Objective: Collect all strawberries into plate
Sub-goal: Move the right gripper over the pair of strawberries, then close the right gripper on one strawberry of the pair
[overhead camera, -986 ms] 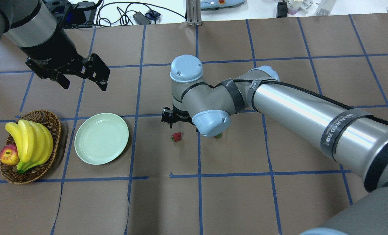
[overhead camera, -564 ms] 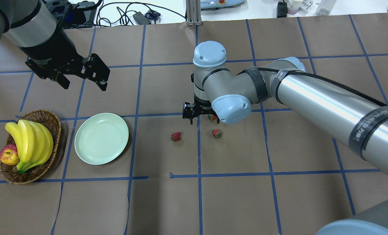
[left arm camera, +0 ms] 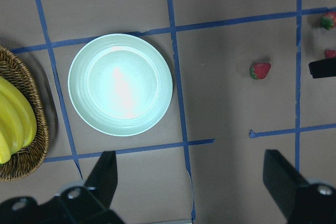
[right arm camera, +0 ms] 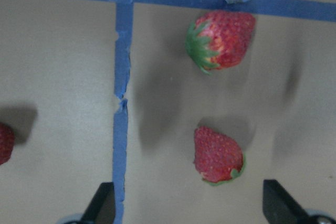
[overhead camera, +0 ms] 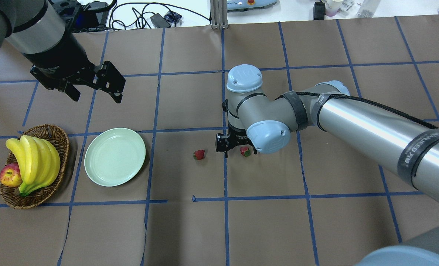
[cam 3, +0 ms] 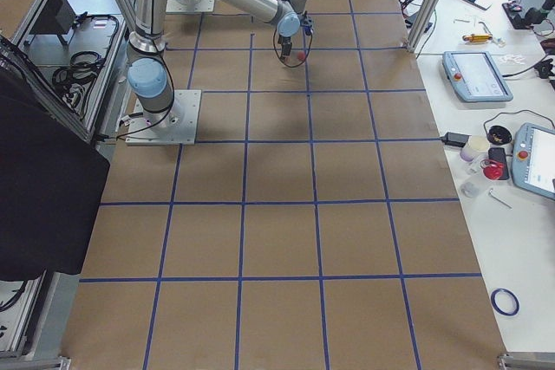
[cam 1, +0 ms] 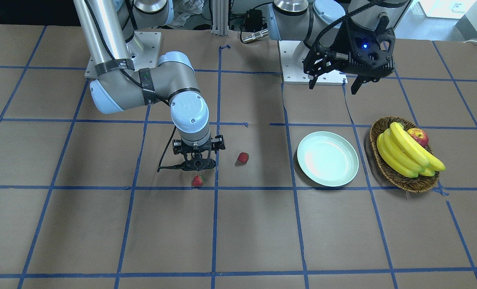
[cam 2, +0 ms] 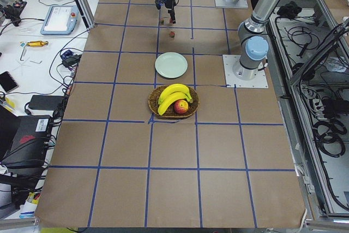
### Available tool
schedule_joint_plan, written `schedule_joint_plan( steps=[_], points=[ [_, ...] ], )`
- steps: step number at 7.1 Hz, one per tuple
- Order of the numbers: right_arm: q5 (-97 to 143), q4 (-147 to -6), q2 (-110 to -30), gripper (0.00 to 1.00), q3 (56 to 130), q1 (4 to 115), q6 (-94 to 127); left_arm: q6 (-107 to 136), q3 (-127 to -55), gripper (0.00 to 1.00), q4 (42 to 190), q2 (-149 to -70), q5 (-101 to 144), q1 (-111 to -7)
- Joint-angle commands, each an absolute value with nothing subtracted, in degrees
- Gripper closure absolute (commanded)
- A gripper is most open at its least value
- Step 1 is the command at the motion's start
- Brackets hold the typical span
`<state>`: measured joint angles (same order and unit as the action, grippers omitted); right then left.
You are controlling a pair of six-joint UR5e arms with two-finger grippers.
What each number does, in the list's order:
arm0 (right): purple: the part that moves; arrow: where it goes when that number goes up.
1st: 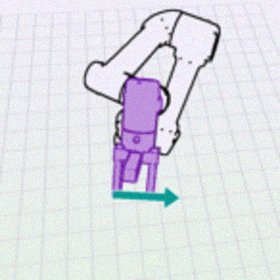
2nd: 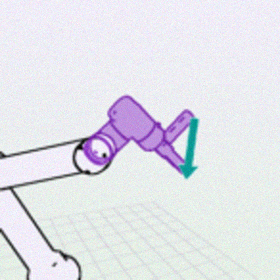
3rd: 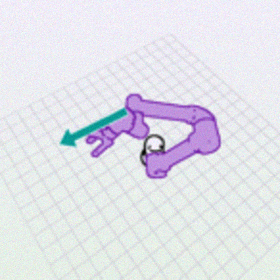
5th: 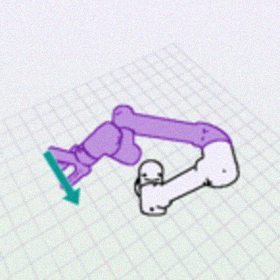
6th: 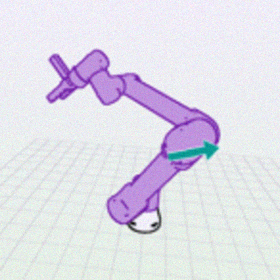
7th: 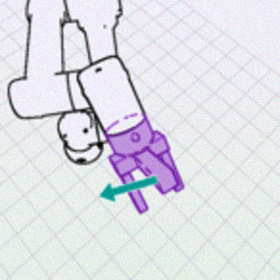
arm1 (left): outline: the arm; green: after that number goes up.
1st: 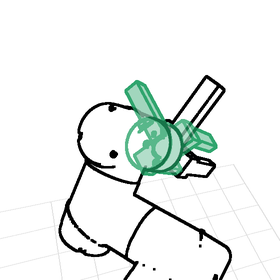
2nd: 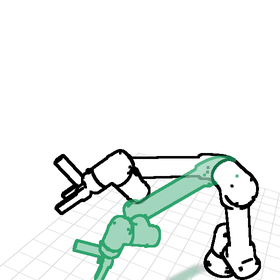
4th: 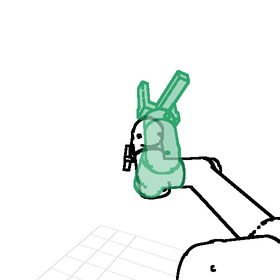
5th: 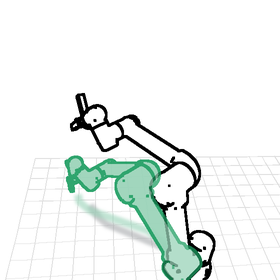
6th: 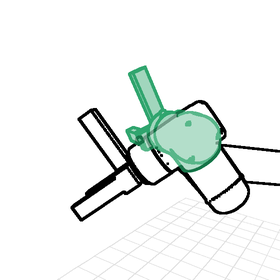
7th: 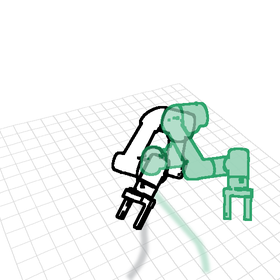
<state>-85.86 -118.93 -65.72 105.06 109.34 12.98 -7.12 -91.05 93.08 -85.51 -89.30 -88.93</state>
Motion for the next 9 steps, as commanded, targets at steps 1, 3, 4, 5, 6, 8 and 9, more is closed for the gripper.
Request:
schedule_joint_plan(
  steps=[1, 3, 4, 5, 6, 8, 9],
  points=[
    [-88.6, -121.4, -64.0, 0.03, 105.6, 109.3, 12.9, -7.1, -91.4, 0.00, 93.2, -85.4, -89.3, -88.9],
    [-88.9, -121.7, -63.8, 0.34, 105.6, 109.3, 13.0, -7.1, -92.2, 0.00, 93.0, -85.1, -89.4, -88.9],
    [-89.0, -121.6, -63.8, 0.67, 105.6, 109.3, 13.0, -7.1, -92.3, 0.00, 92.6, -85.1, -89.4, -88.9],
    [-89.0, -121.4, -64.2, 0.95, 105.6, 109.3, 13.0, -7.1, -92.3, 0.00, 92.6, -85.2, -89.3, -88.9],
    [-89.1, -121.4, -64.2, 1.00, 105.6, 109.3, 13.1, -7.1, -92.3, 0.00, 92.6, -85.1, -89.3, -88.9],
    [-88.9, -121.7, -64.3, 1.00, 104.9, 109.3, 13.9, -7.1, -92.3, 0.00, 92.6, -85.1, -89.3, -88.9],
    [-88.3, -121.8, -64.9, 1.00, 104.1, 109.3, 15.9, -7.1, -92.3, 0.00, 92.6, -85.2, -89.3, -88.9]
  ],
)
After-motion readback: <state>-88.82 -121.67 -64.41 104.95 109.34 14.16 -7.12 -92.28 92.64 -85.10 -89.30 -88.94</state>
